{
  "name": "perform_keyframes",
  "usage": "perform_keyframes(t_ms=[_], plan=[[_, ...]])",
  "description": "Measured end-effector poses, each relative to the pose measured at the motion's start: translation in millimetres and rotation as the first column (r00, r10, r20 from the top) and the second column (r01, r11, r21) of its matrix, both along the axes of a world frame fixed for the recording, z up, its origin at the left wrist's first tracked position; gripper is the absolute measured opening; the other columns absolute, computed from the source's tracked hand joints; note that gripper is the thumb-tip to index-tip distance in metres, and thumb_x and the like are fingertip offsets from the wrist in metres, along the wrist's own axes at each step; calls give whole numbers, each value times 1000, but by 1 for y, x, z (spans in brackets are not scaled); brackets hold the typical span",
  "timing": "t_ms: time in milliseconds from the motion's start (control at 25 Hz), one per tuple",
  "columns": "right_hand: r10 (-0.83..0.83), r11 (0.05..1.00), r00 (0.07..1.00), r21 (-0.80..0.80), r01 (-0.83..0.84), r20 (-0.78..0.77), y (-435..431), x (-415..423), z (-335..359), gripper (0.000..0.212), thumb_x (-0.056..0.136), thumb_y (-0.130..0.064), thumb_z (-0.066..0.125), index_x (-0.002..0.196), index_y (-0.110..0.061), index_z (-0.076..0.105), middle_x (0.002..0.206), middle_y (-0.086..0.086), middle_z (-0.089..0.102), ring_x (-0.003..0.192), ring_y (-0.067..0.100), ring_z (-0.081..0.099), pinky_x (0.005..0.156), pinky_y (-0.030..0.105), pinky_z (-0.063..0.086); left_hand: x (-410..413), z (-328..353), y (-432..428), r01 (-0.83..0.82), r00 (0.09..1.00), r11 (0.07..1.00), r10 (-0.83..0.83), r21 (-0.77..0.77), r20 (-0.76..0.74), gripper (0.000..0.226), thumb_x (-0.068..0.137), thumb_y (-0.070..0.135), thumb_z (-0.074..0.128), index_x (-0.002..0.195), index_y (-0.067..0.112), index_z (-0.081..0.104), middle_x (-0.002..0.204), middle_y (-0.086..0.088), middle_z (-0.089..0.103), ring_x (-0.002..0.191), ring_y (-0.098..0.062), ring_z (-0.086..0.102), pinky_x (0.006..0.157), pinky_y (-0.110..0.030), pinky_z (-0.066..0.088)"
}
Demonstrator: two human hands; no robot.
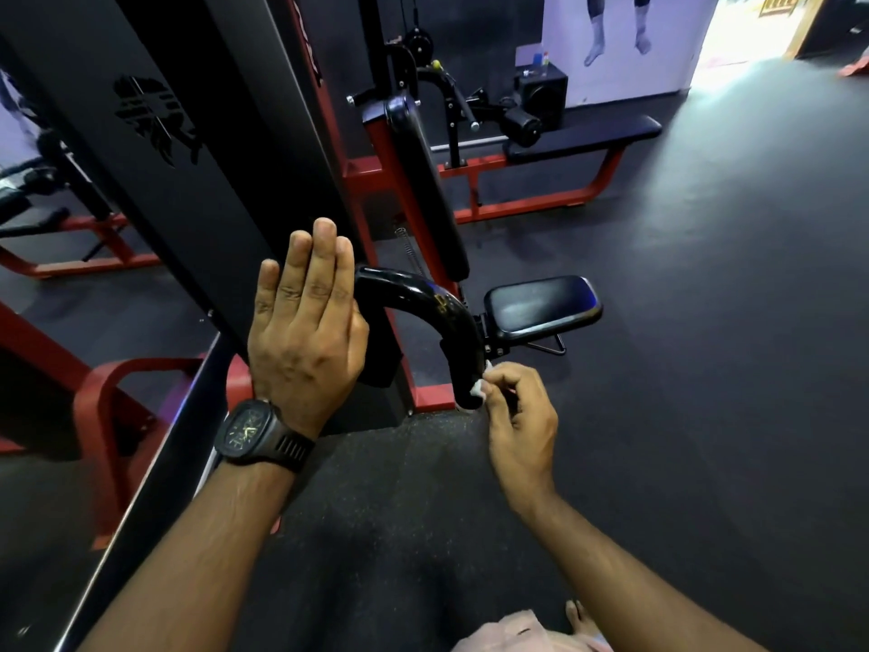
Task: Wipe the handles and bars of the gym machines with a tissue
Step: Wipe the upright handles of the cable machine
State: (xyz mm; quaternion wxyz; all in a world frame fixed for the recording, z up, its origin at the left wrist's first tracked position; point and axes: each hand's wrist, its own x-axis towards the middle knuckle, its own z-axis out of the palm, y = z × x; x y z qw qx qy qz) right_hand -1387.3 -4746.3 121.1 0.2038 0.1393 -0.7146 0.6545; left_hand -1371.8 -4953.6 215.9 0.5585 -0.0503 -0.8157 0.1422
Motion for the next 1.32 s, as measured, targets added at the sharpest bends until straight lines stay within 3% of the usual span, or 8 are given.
perform_keyframes(t_ms=[200,440,520,680,800,960,1160,1320], plan=[[123,984,987,-145,-108,102,2,-9,12,4,95,-11,64,98,-12,67,95,-3,69,93,13,66,81,21,50,-2,-1,0,0,1000,1000,0,16,9,54,95,8,51,147,1,38,159,-9,15,150,-20,7,122,-44,13],[435,896,859,-227,-382,269,10,-53,58,5,94,-7,64,95,-7,70,81,0,70,72,11,61,66,26,50,6,3,2,2,1000,1000,-3,25,27,50,97,9,52,144,-1,43,155,-13,25,150,-21,12,121,-44,17],[582,813,736,-271,-515,346,13,-62,78,9,93,-1,62,95,-5,70,77,5,70,69,12,62,62,23,49,9,4,2,13,1000,999,-14,38,22,48,96,9,55,142,-2,45,153,-14,31,149,-21,17,120,-44,21],[759,640,513,-318,-699,402,-1,-75,115,10,95,-1,58,101,-4,67,66,-6,65,55,-1,57,51,12,45,17,7,6,-20,999,999,18,50,45,47,96,10,56,141,-1,47,151,-14,34,148,-21,21,119,-45,25],[835,516,313,-450,-729,452,-12,-85,126,11,95,-2,58,96,-5,69,77,0,67,62,6,62,56,16,52,25,10,9,-94,994,995,92,22,54,48,95,11,58,140,0,48,151,-13,35,147,-22,25,119,-45,25],[851,389,-13,-646,-657,526,-26,-96,140,22,95,0,54,75,-6,63,59,0,47,46,4,50,46,14,49,30,14,16,-188,980,982,187,2,73,49,96,13,58,142,0,46,152,-13,33,148,-20,22,120,-44,23],[785,346,-101,-569,-746,611,-43,-103,148,9,90,3,62,83,0,67,73,11,63,59,15,64,51,22,56,34,13,26,-315,945,949,314,-6,87,53,95,14,59,144,1,41,153,-13,31,149,-22,19,121,-43,20],[792,164,-365,-747,-644,489,-33,-110,140,11,92,3,52,88,-2,60,77,8,59,63,12,66,58,23,60,39,11,32,-375,920,927,373,-9,117,52,97,13,56,145,1,40,154,-13,29,149,-23,17,121,-44,20]])
